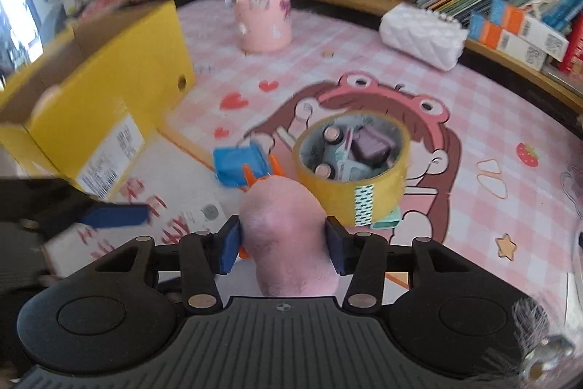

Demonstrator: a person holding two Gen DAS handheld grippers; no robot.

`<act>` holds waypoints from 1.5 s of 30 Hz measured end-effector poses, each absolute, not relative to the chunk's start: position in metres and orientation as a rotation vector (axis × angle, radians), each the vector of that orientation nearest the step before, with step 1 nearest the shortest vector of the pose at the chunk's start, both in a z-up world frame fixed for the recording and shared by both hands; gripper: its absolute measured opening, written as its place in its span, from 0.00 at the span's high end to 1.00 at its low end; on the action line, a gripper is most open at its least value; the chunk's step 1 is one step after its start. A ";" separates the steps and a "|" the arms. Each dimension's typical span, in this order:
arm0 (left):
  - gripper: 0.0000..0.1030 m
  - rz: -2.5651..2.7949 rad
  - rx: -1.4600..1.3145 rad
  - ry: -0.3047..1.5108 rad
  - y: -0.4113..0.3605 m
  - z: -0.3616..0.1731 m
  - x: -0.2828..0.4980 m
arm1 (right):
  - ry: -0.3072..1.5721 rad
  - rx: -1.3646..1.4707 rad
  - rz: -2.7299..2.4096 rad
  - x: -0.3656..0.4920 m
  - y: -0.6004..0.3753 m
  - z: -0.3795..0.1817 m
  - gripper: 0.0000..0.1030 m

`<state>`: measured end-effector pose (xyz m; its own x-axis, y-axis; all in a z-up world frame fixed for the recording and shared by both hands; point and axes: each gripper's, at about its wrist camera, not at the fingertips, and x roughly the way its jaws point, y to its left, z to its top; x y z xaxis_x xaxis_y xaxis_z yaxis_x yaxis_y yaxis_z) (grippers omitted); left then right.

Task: Organize objects
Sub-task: 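Grasp the white-red small box with the left tool while the right tool grasps the pink heart plush, then carry the white-red box and pink plush over the yellow box with both tools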

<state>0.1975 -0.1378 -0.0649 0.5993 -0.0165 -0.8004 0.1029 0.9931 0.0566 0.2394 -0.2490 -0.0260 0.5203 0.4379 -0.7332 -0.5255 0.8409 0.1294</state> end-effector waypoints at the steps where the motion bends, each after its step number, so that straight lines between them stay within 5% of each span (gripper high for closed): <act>1: 0.34 -0.070 0.097 0.928 -0.138 -0.067 0.201 | 0.829 -0.089 0.572 0.235 -0.255 -0.020 0.56; 20: 0.43 -0.086 -0.001 0.840 -0.126 -0.046 0.194 | 0.800 -0.001 0.202 0.208 -0.292 -0.017 0.56; 45: 0.43 0.006 -0.119 0.723 0.012 -0.004 0.057 | 0.825 -0.087 0.291 0.099 -0.153 -0.003 0.55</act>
